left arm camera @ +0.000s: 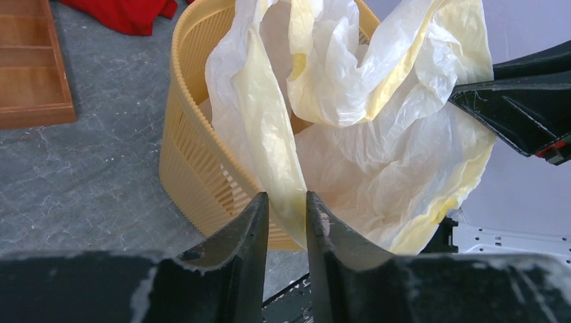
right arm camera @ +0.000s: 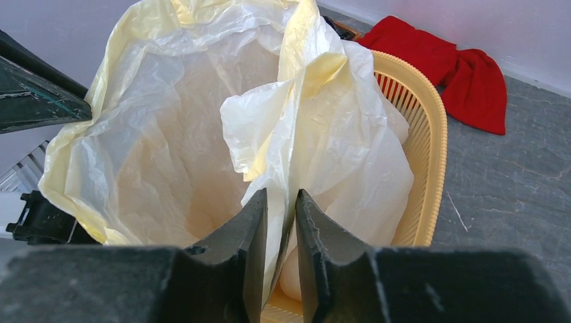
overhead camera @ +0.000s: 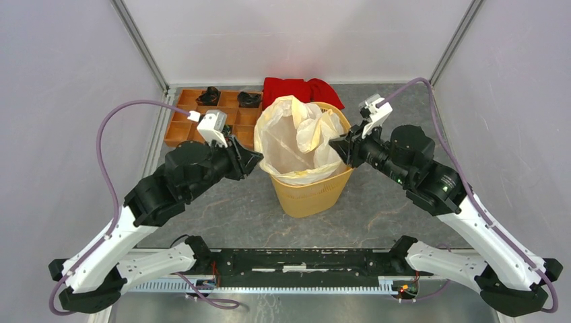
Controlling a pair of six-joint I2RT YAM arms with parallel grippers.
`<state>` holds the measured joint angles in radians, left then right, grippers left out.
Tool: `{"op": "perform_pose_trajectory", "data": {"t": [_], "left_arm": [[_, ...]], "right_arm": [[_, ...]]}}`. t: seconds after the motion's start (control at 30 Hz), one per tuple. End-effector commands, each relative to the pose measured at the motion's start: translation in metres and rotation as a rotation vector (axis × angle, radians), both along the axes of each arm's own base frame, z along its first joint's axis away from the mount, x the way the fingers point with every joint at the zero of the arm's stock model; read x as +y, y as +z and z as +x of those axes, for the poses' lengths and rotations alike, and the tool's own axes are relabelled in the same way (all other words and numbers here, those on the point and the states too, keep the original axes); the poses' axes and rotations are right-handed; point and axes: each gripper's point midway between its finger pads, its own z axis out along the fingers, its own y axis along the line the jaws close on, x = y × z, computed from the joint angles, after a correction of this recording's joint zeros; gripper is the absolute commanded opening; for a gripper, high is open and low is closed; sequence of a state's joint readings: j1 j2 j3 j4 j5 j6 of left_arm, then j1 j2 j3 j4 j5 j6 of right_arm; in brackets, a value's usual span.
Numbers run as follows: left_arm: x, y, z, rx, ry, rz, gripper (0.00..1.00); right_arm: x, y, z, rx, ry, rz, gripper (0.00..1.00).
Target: Put the trash bags into the trash bin
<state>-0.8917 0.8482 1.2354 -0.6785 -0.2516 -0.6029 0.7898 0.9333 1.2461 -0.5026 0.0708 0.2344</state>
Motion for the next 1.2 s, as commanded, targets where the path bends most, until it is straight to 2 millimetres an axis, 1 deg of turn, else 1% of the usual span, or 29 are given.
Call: {"op": "perform_pose_trajectory", "data": {"t": [0.0, 0.07, 0.13, 0.17, 0.2, 0.27, 0.3, 0.33, 0.37, 0.4, 0.43, 0.5, 0.53, 0.57, 0.6, 0.73, 0.8, 0.83, 0.9, 1.0, 1.07, 1.1, 1.17], "left_arm": [[-0.002, 0.010, -0.009, 0.008, -0.014, -0.111, 0.28], [-0.003, 0.010, -0.011, 0.010, -0.022, -0.129, 0.23], [-0.002, 0.009, -0.013, 0.007, -0.027, -0.149, 0.21], [-0.002, 0.008, -0.015, 0.004, -0.032, -0.162, 0.20], [-0.002, 0.009, -0.016, 0.002, -0.034, -0.176, 0.18], [-0.003, 0.007, -0.019, 0.001, -0.044, -0.199, 0.13], [-0.003, 0.005, -0.019, 0.001, -0.044, -0.208, 0.08], [-0.003, 0.002, -0.020, 0.008, -0.044, -0.211, 0.05], [-0.002, 0.001, -0.020, 0.011, -0.041, -0.218, 0.02], [-0.002, -0.001, -0.021, 0.017, -0.041, -0.221, 0.02], [-0.002, -0.001, -0.022, 0.019, -0.042, -0.227, 0.02], [0.001, 0.002, -0.024, 0.012, -0.042, -0.242, 0.02], [0.003, 0.006, -0.025, 0.005, -0.040, -0.247, 0.04], [0.005, 0.011, -0.026, -0.007, -0.042, -0.251, 0.11], [0.007, 0.018, -0.027, -0.022, -0.041, -0.254, 0.22], [0.012, 0.042, -0.024, -0.084, -0.037, -0.221, 0.68], [0.010, 0.044, -0.018, -0.095, -0.031, -0.166, 0.85], [0.008, 0.047, -0.015, -0.099, -0.033, -0.145, 0.91], [0.004, 0.044, -0.006, -0.085, -0.019, -0.088, 0.96], [-0.007, 0.041, 0.003, -0.068, -0.026, -0.040, 0.97], [-0.010, 0.034, 0.009, -0.055, -0.015, -0.014, 0.93], [-0.008, 0.030, 0.011, -0.049, 0.002, -0.004, 0.88], [-0.005, 0.025, 0.011, -0.049, 0.020, -0.006, 0.84]], "right_arm": [[-0.002, 0.004, -0.007, -0.002, 0.016, 0.029, 0.29], [-0.004, 0.001, -0.009, 0.002, 0.014, 0.027, 0.31], [-0.008, 0.003, -0.012, -0.011, 0.011, 0.040, 0.32], [-0.009, 0.002, -0.012, -0.015, 0.008, 0.042, 0.30], [-0.011, 0.002, -0.013, -0.019, 0.003, 0.045, 0.28], [-0.013, 0.002, -0.015, -0.021, 0.003, 0.054, 0.19], [-0.012, 0.002, -0.017, -0.019, 0.011, 0.062, 0.16], [-0.010, 0.000, -0.019, -0.012, 0.021, 0.066, 0.15], [-0.010, 0.000, -0.021, -0.009, 0.032, 0.071, 0.16], [-0.010, -0.001, -0.022, -0.006, 0.036, 0.072, 0.19], [-0.010, -0.002, -0.023, -0.003, 0.037, 0.076, 0.24], [-0.012, -0.002, -0.025, -0.004, 0.032, 0.084, 0.31], [-0.014, -0.002, -0.025, -0.005, 0.024, 0.087, 0.33], [-0.015, -0.001, -0.025, -0.008, 0.023, 0.089, 0.33], [-0.015, 0.000, -0.026, -0.011, 0.026, 0.092, 0.32], [-0.008, 0.004, -0.028, -0.014, 0.058, 0.107, 0.13], [-0.008, 0.004, -0.027, -0.012, 0.056, 0.108, 0.05], [-0.008, 0.004, -0.027, -0.013, 0.057, 0.111, 0.02], [-0.008, 0.006, -0.027, -0.016, 0.056, 0.117, 0.00], [-0.007, 0.009, -0.029, -0.018, 0.068, 0.129, 0.00], [-0.007, 0.011, -0.033, -0.021, 0.081, 0.136, 0.02], [-0.008, 0.011, -0.034, -0.022, 0.076, 0.138, 0.05], [-0.011, 0.011, -0.034, -0.020, 0.066, 0.139, 0.07]]}}
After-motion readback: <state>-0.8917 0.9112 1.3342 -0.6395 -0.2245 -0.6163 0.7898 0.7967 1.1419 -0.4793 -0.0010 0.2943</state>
